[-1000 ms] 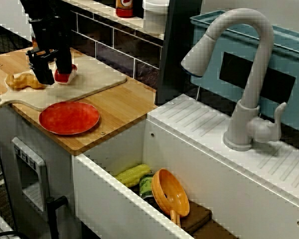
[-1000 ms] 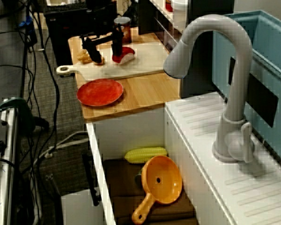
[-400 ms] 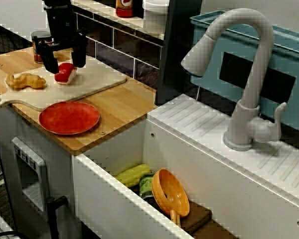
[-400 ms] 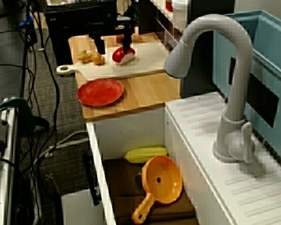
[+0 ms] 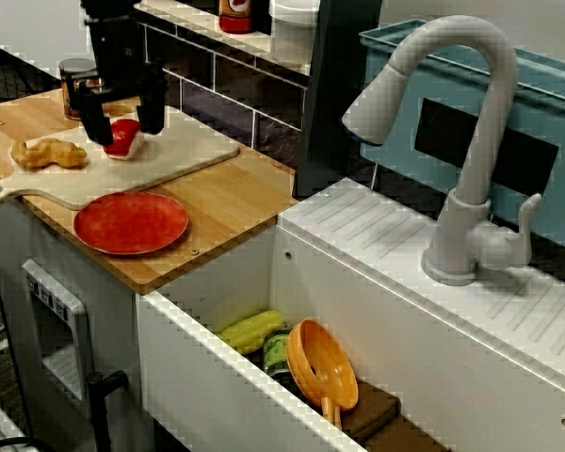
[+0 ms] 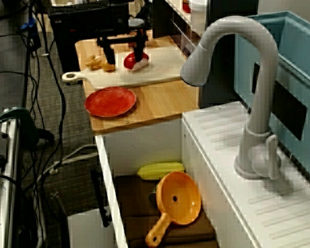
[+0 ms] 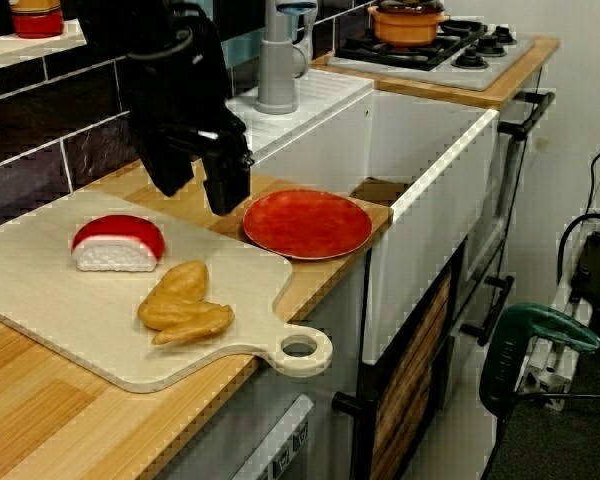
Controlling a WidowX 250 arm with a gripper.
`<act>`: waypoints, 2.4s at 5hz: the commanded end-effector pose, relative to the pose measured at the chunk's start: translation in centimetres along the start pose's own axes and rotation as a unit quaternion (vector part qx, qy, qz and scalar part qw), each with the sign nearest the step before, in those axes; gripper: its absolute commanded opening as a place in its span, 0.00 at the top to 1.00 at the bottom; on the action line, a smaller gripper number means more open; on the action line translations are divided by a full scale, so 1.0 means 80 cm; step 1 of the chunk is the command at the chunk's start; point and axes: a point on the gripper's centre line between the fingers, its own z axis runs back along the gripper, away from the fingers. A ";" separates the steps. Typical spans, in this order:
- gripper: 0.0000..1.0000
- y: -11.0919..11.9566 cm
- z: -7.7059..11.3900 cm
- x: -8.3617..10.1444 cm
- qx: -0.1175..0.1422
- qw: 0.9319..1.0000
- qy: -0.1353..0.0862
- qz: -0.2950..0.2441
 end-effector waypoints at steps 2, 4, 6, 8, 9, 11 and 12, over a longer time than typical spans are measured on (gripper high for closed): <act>0.00 -0.026 0.043 0.006 0.100 0.952 -0.032 0.287; 0.00 -0.024 0.032 0.033 0.089 0.900 -0.010 0.426; 0.00 -0.009 0.014 0.047 0.102 0.839 0.001 0.535; 0.00 -0.003 0.007 0.039 0.061 0.753 0.002 0.655; 0.00 -0.003 0.014 0.030 0.039 0.726 -0.002 0.687; 0.00 -0.002 0.023 0.016 0.050 0.690 0.011 0.722; 0.00 -0.003 0.030 0.006 0.049 0.648 0.009 0.760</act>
